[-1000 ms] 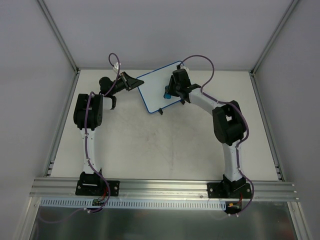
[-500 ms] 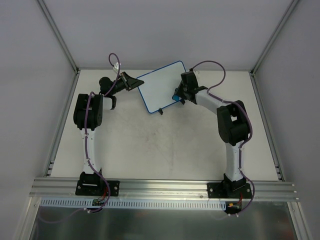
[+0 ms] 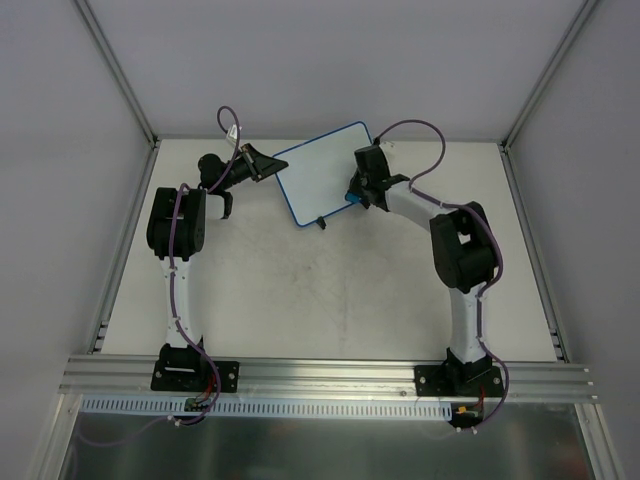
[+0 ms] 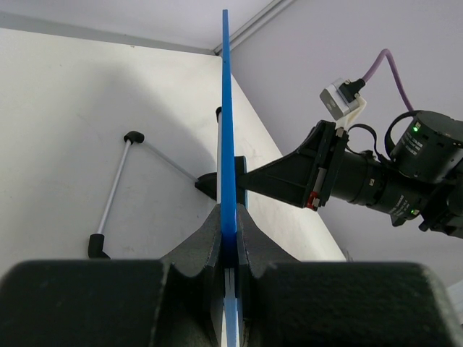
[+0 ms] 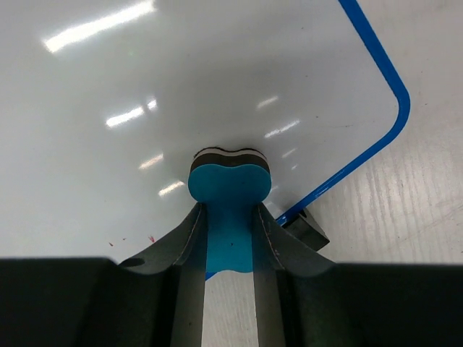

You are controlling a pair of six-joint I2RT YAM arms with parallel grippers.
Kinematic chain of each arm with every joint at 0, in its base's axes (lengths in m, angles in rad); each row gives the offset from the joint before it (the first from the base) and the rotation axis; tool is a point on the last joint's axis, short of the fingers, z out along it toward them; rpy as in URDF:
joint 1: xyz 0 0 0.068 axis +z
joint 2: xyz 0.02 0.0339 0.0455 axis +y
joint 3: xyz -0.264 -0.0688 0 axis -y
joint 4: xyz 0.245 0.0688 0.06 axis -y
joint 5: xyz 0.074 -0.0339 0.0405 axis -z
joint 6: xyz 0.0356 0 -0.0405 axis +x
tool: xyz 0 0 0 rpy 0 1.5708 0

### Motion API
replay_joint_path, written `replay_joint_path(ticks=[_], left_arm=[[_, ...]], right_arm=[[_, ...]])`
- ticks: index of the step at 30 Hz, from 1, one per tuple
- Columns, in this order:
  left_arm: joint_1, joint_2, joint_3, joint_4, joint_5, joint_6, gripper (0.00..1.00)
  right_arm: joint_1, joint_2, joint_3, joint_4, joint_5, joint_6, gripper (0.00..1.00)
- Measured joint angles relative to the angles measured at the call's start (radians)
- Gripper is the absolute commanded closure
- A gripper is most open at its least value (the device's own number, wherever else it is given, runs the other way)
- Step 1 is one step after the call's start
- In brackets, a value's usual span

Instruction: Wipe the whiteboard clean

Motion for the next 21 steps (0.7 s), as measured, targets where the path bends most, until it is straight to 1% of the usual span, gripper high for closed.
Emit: replay_joint_path(ticks=[4, 13, 21], left_arm=[[0.0, 0.0, 0.0, 0.0, 0.0, 0.0, 1.0], [0.0, 0.0, 0.0, 0.0, 0.0, 0.0, 1.0], [0.0, 0.0, 0.0, 0.0, 0.0, 0.0, 1.0]], right_arm=[[0.03, 0.0, 0.0, 0.005, 0.029, -0.045, 1.0], [0.102, 0.0, 0.008, 0.021, 0.029, -0.137, 1.0], [0.13, 0.015, 0.051, 0.022, -0.06, -0.169, 1.0]])
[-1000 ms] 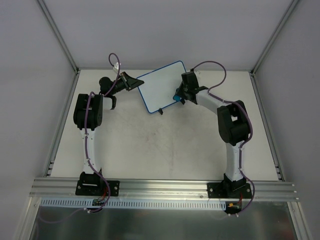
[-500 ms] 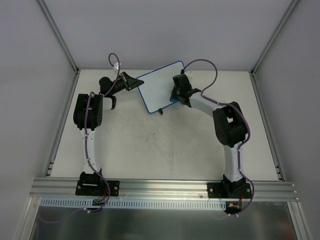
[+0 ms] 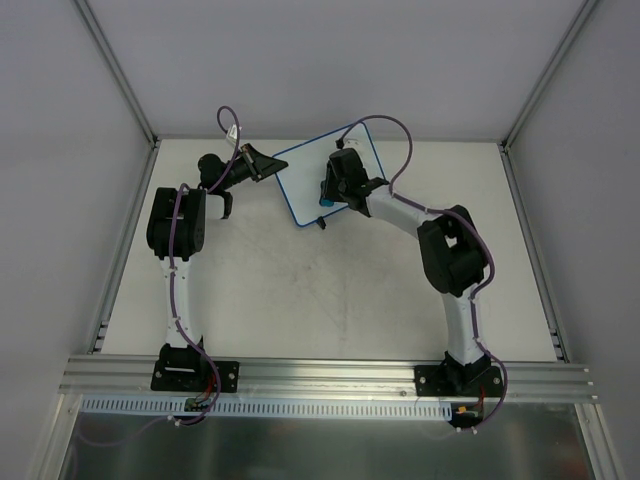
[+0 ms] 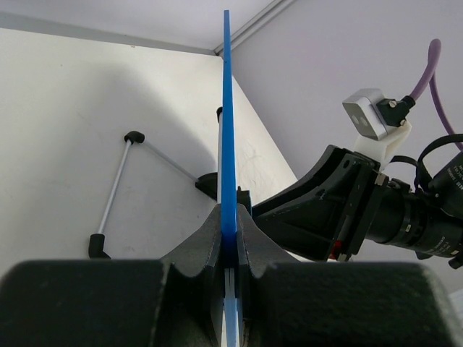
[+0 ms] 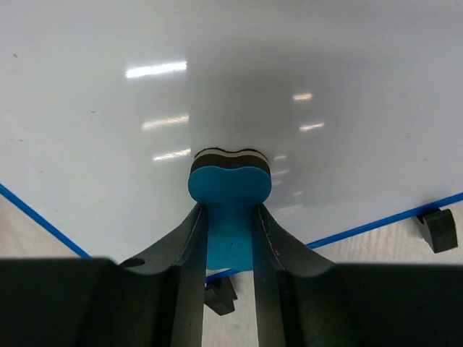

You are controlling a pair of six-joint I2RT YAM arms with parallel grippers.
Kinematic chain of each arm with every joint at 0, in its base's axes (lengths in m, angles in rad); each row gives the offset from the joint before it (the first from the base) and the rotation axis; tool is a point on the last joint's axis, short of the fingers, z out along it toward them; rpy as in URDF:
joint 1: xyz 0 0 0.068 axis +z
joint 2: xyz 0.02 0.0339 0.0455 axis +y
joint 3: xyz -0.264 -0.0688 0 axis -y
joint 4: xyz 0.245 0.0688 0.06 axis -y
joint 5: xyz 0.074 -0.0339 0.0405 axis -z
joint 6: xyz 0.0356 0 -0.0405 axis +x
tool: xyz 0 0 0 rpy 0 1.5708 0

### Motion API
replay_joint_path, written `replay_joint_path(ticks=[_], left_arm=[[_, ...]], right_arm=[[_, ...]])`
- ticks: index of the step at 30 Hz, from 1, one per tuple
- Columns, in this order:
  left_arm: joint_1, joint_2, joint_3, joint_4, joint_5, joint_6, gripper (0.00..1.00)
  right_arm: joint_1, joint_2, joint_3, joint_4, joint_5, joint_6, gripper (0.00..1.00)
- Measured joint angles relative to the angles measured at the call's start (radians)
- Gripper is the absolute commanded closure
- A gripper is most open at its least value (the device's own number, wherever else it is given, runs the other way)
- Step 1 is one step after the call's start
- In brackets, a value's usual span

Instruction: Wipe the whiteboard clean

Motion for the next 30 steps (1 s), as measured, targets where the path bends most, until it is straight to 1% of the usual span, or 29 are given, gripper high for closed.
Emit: replay_joint_path(ticks=[7, 12, 16, 25, 27, 30], left_arm=[[0.001, 0.0, 0.0, 0.0, 0.0, 0.0, 1.0], [0.001, 0.0, 0.0, 0.0, 0.002, 0.0, 1.0], [0.0, 0.0, 0.0, 0.0, 0.003, -0.002, 1.0], [0.001, 0.0, 0.0, 0.0, 0.003, -0.012, 1.0], [0.001, 0.0, 0.0, 0.0, 0.005, -0.016, 1.0], [0.001, 0.0, 0.0, 0.0, 0.005, -0.023, 1.0]], right_arm=[[0.005, 0.039, 0.093, 0.006, -0.148, -0.032, 1.0], [0.016, 0.025, 0.065, 0.042, -0.185, -0.078, 1.0], [0.023, -0.058, -0.057, 0.047, -0.16, -0.123, 1.0], [0.025, -0.353, -0.327, 0.05, -0.037, -0.176, 1.0], [0.025, -0.404, -0.356, 0.011, 0.003, -0.177, 1.0], [0.019, -0.457, -0.361, -0.091, 0.064, -0.168, 1.0]])
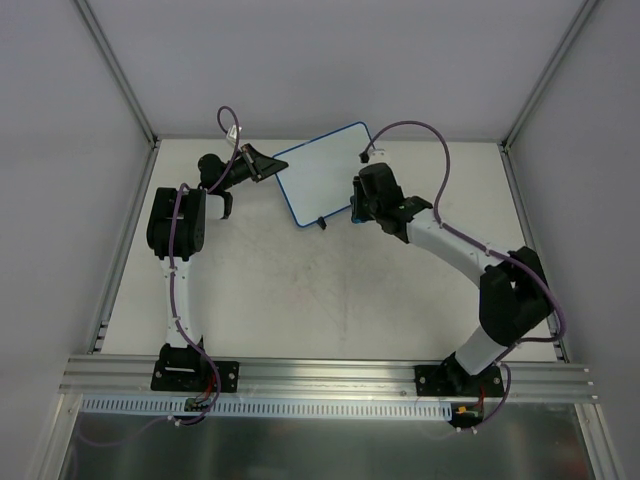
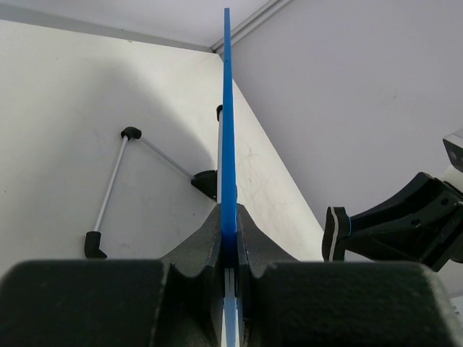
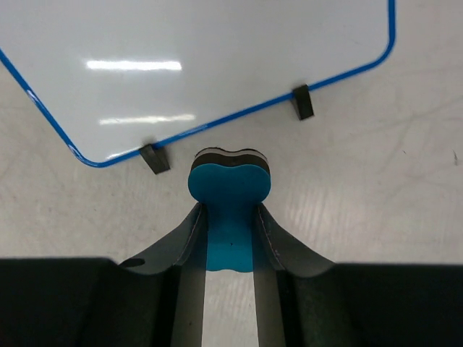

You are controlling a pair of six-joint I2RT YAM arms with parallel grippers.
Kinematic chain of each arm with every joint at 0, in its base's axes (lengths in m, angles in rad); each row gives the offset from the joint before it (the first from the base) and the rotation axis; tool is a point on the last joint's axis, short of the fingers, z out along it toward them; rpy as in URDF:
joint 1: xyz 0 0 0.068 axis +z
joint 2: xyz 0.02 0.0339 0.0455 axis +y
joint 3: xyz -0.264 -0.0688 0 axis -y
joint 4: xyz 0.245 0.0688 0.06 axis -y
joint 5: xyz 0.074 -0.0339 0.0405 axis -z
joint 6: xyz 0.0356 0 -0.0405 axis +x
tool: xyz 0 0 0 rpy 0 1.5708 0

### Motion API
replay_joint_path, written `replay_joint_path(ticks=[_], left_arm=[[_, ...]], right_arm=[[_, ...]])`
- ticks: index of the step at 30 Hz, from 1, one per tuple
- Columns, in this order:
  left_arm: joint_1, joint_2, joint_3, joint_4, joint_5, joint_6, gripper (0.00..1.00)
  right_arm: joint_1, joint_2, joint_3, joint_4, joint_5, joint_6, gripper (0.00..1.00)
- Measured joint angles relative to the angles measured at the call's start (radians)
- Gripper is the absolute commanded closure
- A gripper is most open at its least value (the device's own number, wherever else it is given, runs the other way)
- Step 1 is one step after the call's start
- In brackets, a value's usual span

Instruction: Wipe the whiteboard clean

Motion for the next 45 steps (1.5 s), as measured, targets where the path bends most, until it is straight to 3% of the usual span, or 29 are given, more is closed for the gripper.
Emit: replay_joint_path(ticks=[12, 16, 25, 27, 28, 32, 34, 41, 44, 45], left_arm=[[0.001, 0.0, -0.004, 0.0, 0.0, -0.011, 0.95], [0.001, 0.0, -0.004, 0.0, 0.003, -0.016, 0.89], [0.0, 0.0, -0.004, -0.002, 0.041, -0.043, 0.85], [0.0, 0.0, -0.005, -0.002, 0.047, -0.048, 0.76], [0.0, 0.0, -0.005, -0.002, 0.05, -0.051, 0.75], [0.0, 0.0, -0.006, -0.005, 0.061, -0.057, 0.62], [0.0, 0.0, -0.008, -0.004, 0.067, -0.057, 0.55], [0.0, 0.0, -0.034, -0.005, 0.068, -0.055, 0.45], [0.0, 0.0, -0.04, -0.006, 0.067, -0.053, 0.29], [0.0, 0.0, -0.04, -0.005, 0.068, -0.053, 0.14]], right_arm=[[-0.193, -0.101, -0.089, -0.301, -0.078, -0.027, 0.96], [-0.203, -0.091, -0.095, -0.35, -0.112, -0.057, 0.86], [-0.268, 0.023, -0.114, -0.38, -0.179, -0.1, 0.72], [-0.278, 0.032, -0.114, -0.381, -0.182, -0.107, 0.66], [-0.284, 0.039, -0.114, -0.381, -0.183, -0.112, 0.57], [-0.29, 0.065, -0.113, -0.382, -0.186, -0.126, 0.37], [-0.29, 0.074, -0.113, -0.382, -0.185, -0.132, 0.34], [-0.29, 0.075, -0.113, -0.381, -0.184, -0.134, 0.28], [-0.29, 0.074, -0.114, -0.379, -0.185, -0.134, 0.27], [-0.29, 0.073, -0.114, -0.377, -0.185, -0.134, 0.27]])
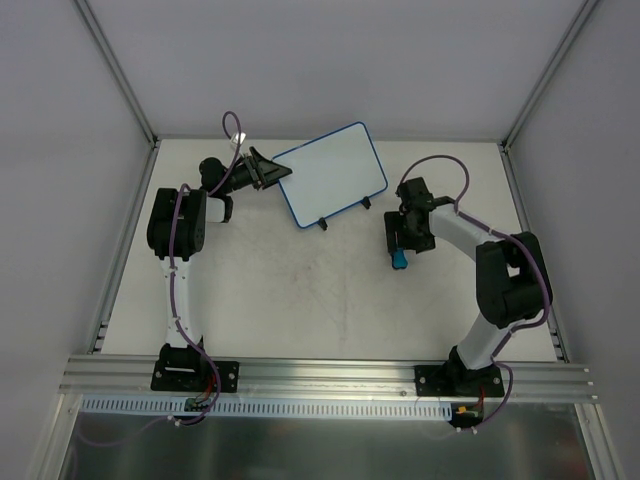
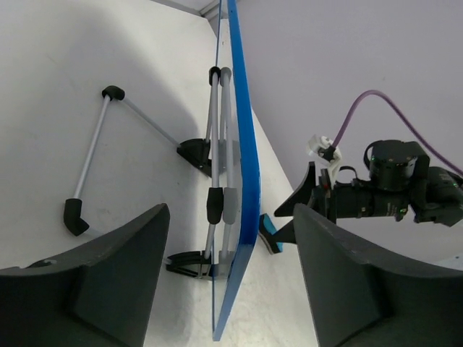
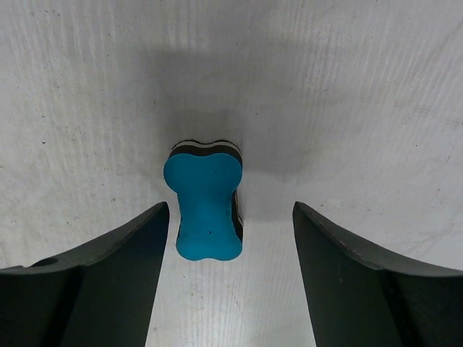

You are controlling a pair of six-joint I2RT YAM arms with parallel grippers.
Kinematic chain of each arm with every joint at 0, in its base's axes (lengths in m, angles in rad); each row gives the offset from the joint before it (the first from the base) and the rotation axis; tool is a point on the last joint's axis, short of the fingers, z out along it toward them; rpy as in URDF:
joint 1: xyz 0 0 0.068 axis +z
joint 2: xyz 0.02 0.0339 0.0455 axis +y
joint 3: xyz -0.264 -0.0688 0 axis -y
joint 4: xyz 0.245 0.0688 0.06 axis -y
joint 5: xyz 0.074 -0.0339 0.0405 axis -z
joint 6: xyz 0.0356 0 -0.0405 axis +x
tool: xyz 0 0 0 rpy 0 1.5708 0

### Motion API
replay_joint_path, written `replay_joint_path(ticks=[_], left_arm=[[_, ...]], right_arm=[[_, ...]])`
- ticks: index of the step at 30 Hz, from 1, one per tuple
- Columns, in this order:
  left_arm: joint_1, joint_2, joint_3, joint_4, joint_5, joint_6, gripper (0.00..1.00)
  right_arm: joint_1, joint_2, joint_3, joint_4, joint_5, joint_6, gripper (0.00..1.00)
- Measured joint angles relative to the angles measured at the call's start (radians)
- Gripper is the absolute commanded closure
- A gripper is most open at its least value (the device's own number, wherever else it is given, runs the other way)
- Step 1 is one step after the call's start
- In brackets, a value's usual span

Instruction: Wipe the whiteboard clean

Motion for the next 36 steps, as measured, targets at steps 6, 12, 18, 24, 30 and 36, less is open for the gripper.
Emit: replay_joint_path(ticks=[6, 12, 18, 24, 30, 36], left_arm=[[0.001, -0.007, -0.027, 0.0, -0.005, 0.0, 0.01], [0.011, -0.013, -0.056, 0.0, -0.018, -0.005, 0.01], [0.034, -0.029, -0.101, 0.0, -0.029, -0.02, 0.01], [0.06, -0.08, -0.168, 0.0, -0.033, -0.035, 0.01], [0.09, -0.159, -0.267, 0.0, -0.05, -0.041, 0.01], [0.105, -0.23, -0.344, 0.0, -0.054, -0.063, 0.01]], right_arm=[[0.0, -0.063, -0.036, 0.028, -0.006, -0.007, 0.26], [0.0, -0.158, -0.071, 0.073, -0.023, -0.014, 0.16], [0.0, -0.316, -0.166, 0.117, -0.015, -0.029, 0.01], [-0.002, -0.507, -0.213, 0.129, 0.013, -0.052, 0.01], [-0.056, -0.615, -0.257, 0.167, 0.03, -0.056, 0.01], [-0.169, -0.765, -0.361, 0.237, 0.053, -0.031, 0.01]])
